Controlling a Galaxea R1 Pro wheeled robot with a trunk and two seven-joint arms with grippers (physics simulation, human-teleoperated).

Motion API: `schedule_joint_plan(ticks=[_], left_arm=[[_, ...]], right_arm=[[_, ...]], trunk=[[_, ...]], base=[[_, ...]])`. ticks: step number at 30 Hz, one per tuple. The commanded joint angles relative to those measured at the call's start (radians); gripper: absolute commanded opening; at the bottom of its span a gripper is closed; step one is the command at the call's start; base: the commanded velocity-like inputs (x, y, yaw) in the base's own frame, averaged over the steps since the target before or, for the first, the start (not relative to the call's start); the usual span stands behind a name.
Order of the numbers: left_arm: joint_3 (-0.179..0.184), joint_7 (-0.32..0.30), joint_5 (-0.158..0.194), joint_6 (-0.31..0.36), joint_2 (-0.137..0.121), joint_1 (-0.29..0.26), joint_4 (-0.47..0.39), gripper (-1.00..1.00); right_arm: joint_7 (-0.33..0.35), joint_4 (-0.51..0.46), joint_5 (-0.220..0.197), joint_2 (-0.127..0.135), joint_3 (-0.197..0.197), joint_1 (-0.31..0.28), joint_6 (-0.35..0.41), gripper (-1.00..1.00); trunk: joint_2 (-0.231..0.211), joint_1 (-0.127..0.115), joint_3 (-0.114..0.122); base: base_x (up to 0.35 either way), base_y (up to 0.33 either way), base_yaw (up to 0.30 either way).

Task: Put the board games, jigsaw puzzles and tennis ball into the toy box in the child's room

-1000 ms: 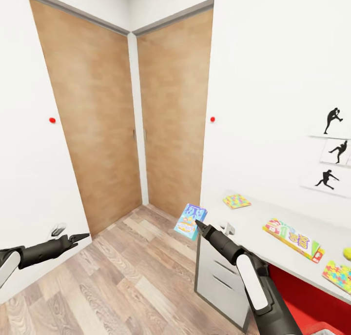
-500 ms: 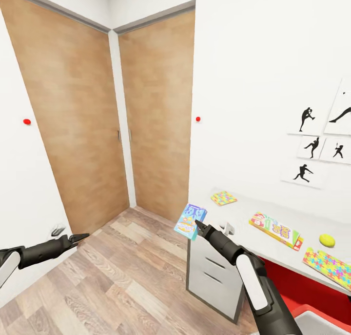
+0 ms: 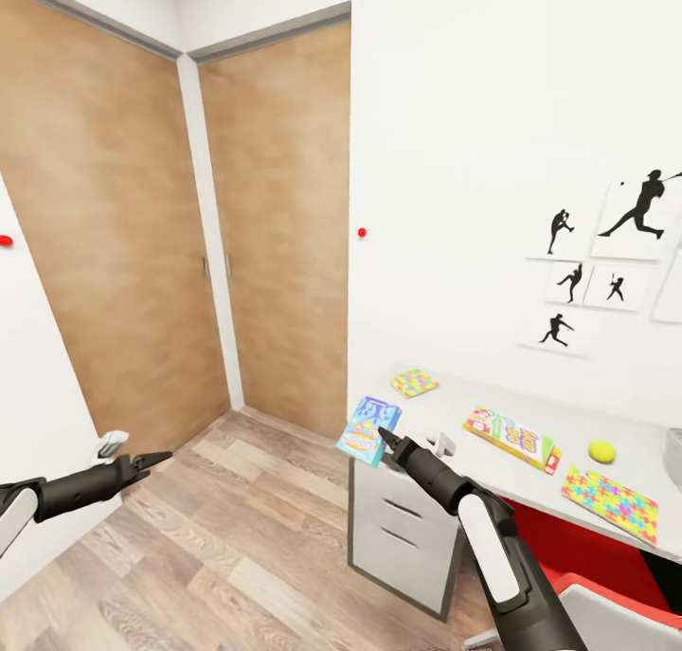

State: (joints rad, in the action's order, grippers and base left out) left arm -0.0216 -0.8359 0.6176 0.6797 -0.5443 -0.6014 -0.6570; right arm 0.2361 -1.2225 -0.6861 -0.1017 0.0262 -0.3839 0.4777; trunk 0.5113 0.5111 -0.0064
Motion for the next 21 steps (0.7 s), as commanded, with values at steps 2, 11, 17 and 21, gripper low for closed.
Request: schedule_joint_plan(ticks=[2, 11, 17, 21], left_arm=[[-0.011, 0.0, 0.004, 0.006, 0.0, 0.0, 0.0, 1.0], [-0.017, 0.0, 0.004, 0.006, 0.0, 0.0, 0.0, 1.0], [-0.017, 0.0, 0.004, 0.006, 0.0, 0.0, 0.0, 1.0], [-0.017, -0.001, 0.004, 0.006, 0.0, 0.0, 0.0, 1.0]], right_arm=[[0.002, 0.0, -0.005, -0.001, 0.002, -0.001, 0.007, -1.0], [0.002, -0.003, -0.004, -0.001, 0.0, -0.001, 0.008, -1.0], [0.002, -0.005, -0.004, -0.001, 0.0, -0.001, 0.007, -1.0], [0.002, -0.008, -0.004, -0.001, -0.001, 0.0, 0.007, -1.0]], trunk=[[0.001, 0.0, 0.0], [0.001, 0.0, 0.002], [0.001, 0.0, 0.002], [0.001, 0.0, 0.002]], base=[[0.001, 0.17, -0.254], [0.0, 0.032, -0.179], [0.0, 0.001, -0.012], [0.0, 0.0, -0.001]])
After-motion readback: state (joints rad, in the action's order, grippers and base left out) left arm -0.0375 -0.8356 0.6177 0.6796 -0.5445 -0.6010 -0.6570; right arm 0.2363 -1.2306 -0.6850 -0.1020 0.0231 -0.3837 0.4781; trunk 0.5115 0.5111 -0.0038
